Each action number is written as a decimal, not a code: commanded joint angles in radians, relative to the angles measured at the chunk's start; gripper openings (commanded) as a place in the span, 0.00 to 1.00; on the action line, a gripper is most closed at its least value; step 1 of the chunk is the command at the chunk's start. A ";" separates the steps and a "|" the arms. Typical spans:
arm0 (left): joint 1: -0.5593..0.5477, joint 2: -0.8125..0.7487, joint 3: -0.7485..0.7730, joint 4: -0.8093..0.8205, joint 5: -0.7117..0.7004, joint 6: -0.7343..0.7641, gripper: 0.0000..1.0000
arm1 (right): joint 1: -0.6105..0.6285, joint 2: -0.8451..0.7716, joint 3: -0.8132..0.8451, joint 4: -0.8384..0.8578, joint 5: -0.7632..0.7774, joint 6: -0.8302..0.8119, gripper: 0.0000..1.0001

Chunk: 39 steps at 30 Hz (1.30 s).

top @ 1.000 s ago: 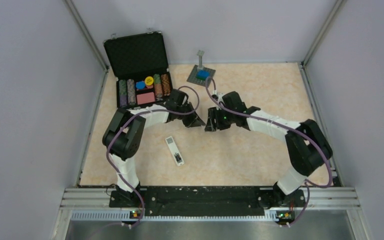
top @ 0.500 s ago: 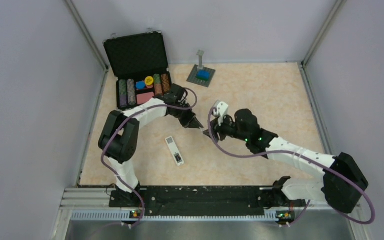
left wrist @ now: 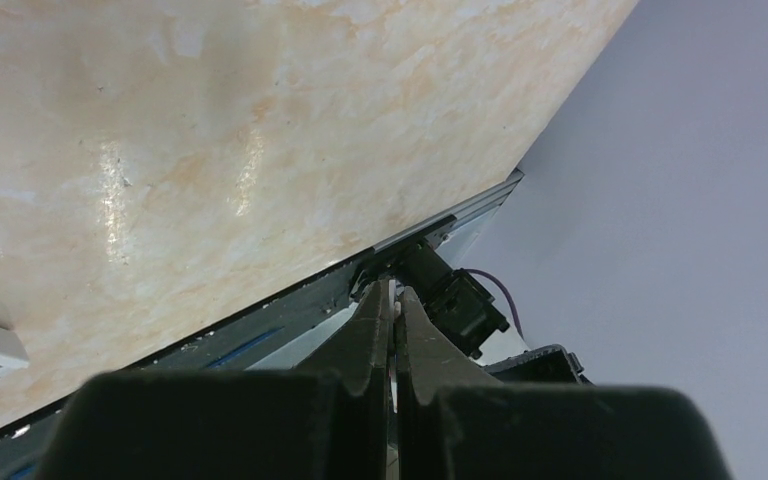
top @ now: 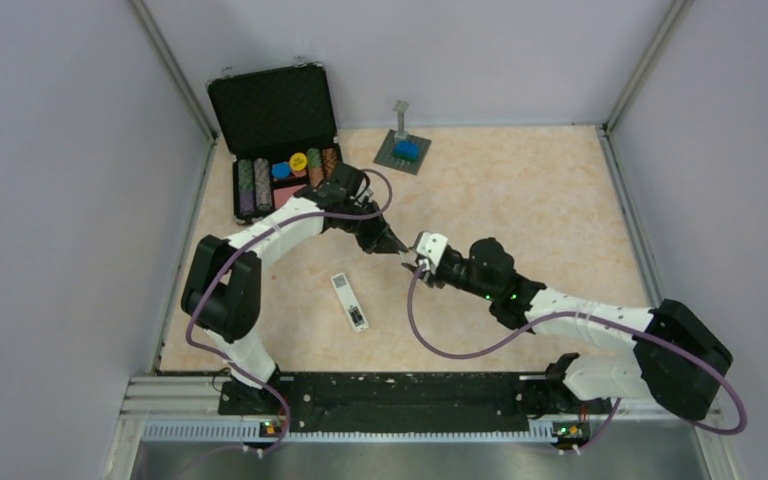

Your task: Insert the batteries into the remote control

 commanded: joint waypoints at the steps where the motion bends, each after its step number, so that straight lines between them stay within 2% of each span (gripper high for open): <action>1: 0.000 -0.043 -0.013 0.004 0.037 -0.004 0.00 | 0.035 0.057 0.007 0.134 0.027 -0.085 0.37; 11: 0.001 -0.046 -0.019 0.014 0.061 -0.001 0.00 | 0.059 0.098 0.016 0.117 0.066 -0.147 0.39; 24: 0.002 -0.052 -0.047 0.037 0.078 -0.013 0.00 | 0.074 0.117 0.026 0.098 0.116 -0.196 0.03; 26: 0.001 -0.053 -0.051 0.041 0.078 -0.012 0.06 | 0.079 0.113 0.034 0.098 0.133 -0.192 0.00; 27: 0.002 -0.054 -0.055 0.044 0.075 -0.012 0.13 | 0.080 0.111 0.039 0.093 0.142 -0.188 0.00; 28: 0.002 -0.058 -0.058 0.047 0.074 -0.012 0.26 | 0.081 0.109 0.046 0.089 0.150 -0.181 0.00; 29: 0.001 -0.061 -0.061 0.050 0.069 -0.011 0.34 | 0.081 0.105 0.049 0.089 0.159 -0.173 0.00; 33: 0.002 -0.078 -0.070 0.053 0.041 0.001 0.57 | 0.082 0.087 0.053 0.084 0.185 -0.136 0.00; 36: 0.013 -0.099 -0.071 0.037 -0.002 0.034 0.66 | 0.082 0.060 0.046 0.070 0.202 -0.102 0.00; 39: 0.040 -0.129 -0.074 0.009 -0.085 0.088 0.69 | 0.082 0.018 0.033 0.036 0.202 -0.054 0.00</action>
